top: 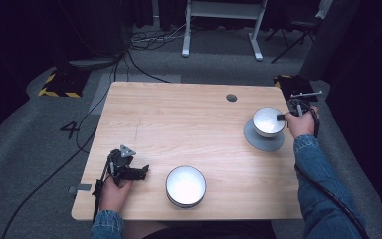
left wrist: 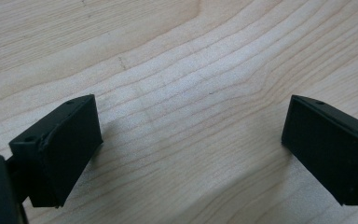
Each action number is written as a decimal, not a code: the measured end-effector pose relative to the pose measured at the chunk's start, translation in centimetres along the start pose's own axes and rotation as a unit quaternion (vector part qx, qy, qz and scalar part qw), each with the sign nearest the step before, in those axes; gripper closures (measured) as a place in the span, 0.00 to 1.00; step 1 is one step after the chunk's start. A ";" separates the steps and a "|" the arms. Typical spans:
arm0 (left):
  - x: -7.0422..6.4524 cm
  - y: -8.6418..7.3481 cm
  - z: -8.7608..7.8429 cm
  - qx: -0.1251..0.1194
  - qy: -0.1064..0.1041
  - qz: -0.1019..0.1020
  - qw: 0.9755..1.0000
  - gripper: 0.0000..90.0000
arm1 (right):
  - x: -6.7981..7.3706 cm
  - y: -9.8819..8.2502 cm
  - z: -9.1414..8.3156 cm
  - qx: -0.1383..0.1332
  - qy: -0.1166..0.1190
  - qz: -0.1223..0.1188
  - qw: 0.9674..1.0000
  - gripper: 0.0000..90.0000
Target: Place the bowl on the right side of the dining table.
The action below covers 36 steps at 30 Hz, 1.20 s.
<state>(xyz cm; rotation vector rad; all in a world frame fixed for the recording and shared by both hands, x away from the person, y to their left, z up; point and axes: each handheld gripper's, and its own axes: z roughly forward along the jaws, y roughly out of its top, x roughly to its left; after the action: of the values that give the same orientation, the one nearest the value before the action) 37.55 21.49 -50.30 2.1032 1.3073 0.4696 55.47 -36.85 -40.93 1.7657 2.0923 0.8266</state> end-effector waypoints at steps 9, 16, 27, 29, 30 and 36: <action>0.0 0.0 0.0 0.000 0.000 -0.001 1.000 0.05 | -0.3 -0.6 0.9 0.004 0.000 0.006 1.000 0.90; 0.0 0.0 0.0 0.000 0.000 0.000 1.000 0.05 | -0.5 -0.9 1.4 0.006 0.002 0.011 1.000 0.90; 0.0 0.0 0.0 0.000 0.000 -0.001 1.000 0.05 | -0.7 -1.3 1.9 0.006 0.005 0.019 1.000 0.90; 0.0 0.0 0.0 0.000 0.000 0.000 1.000 0.05 | -0.8 -1.3 1.9 0.007 0.006 0.022 1.000 0.90; 0.0 0.0 0.0 0.000 0.000 0.000 1.000 0.05 | -0.8 -1.4 2.0 0.007 0.006 0.021 1.000 0.90; 0.0 0.0 0.0 0.000 0.000 0.000 1.000 0.05 | -1.2 -1.7 2.2 0.004 -0.002 0.019 1.000 0.91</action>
<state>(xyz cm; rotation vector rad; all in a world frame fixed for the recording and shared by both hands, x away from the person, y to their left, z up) 37.55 21.49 -50.30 2.1030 1.3076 0.4701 55.61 -37.62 -43.83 1.8146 2.0690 0.8259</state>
